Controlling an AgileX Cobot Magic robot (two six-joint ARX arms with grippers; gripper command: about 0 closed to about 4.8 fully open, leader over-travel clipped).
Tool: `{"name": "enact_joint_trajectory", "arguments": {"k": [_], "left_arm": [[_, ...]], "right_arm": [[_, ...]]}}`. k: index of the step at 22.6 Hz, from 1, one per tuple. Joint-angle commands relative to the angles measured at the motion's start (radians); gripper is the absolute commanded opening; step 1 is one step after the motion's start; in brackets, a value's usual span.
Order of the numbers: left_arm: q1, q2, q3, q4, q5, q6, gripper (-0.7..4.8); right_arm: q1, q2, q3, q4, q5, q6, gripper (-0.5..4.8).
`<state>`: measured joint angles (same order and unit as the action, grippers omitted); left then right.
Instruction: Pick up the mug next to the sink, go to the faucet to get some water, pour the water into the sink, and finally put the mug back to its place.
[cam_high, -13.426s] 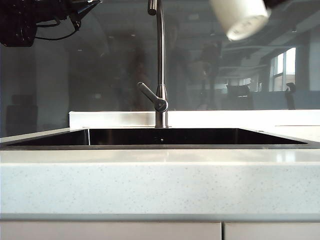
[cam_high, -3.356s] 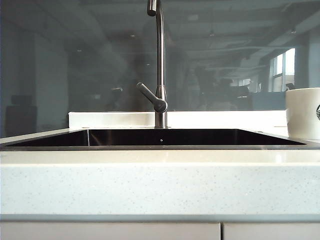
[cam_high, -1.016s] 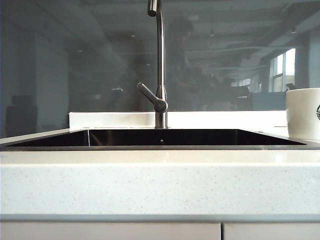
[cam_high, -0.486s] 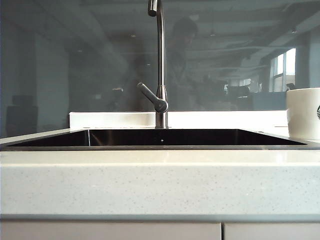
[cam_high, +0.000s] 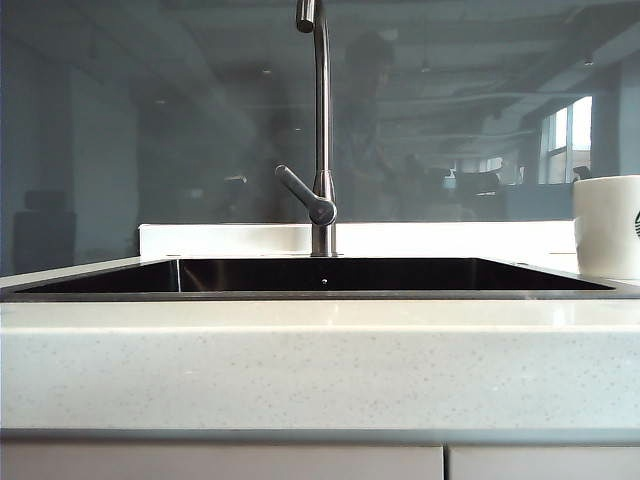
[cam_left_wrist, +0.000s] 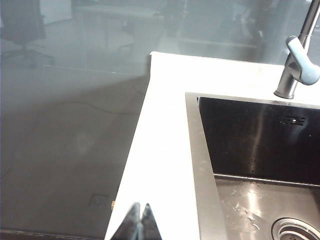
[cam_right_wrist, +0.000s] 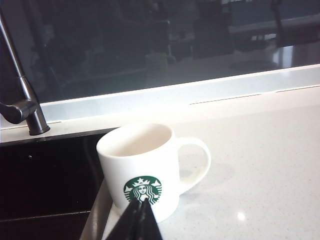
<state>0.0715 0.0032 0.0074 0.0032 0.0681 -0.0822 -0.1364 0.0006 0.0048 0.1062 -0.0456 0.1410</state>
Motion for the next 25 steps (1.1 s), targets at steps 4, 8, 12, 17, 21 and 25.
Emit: {"name": "enact_joint_trajectory", "arguments": {"k": [4,8,12,17,21,25], "left_arm": [[0.000,0.001,0.003,0.010,0.003,0.003,-0.03],[0.000,0.001,0.003,0.010,0.003,0.003,-0.03],[0.000,0.001,0.003,0.010,0.003,0.003,-0.03],[0.000,0.001,0.003,0.010,0.003,0.003,-0.03],[0.000,0.001,0.003,0.010,0.003,0.003,-0.03],[0.000,0.001,0.003,0.010,0.003,0.003,-0.03]], "right_arm": [[0.030,-0.002,-0.004,0.034,-0.036,-0.039,-0.02],[0.031,-0.002,-0.004,0.045,-0.035,-0.063,-0.02],[0.031,-0.002,-0.004,0.102,-0.035,-0.083,-0.02],[0.033,-0.002,-0.004,0.096,-0.035,-0.083,-0.02],[0.035,-0.002,-0.004,0.048,-0.019,-0.086,-0.02],[0.035,-0.002,-0.004,0.046,-0.019,-0.086,-0.02]]}}
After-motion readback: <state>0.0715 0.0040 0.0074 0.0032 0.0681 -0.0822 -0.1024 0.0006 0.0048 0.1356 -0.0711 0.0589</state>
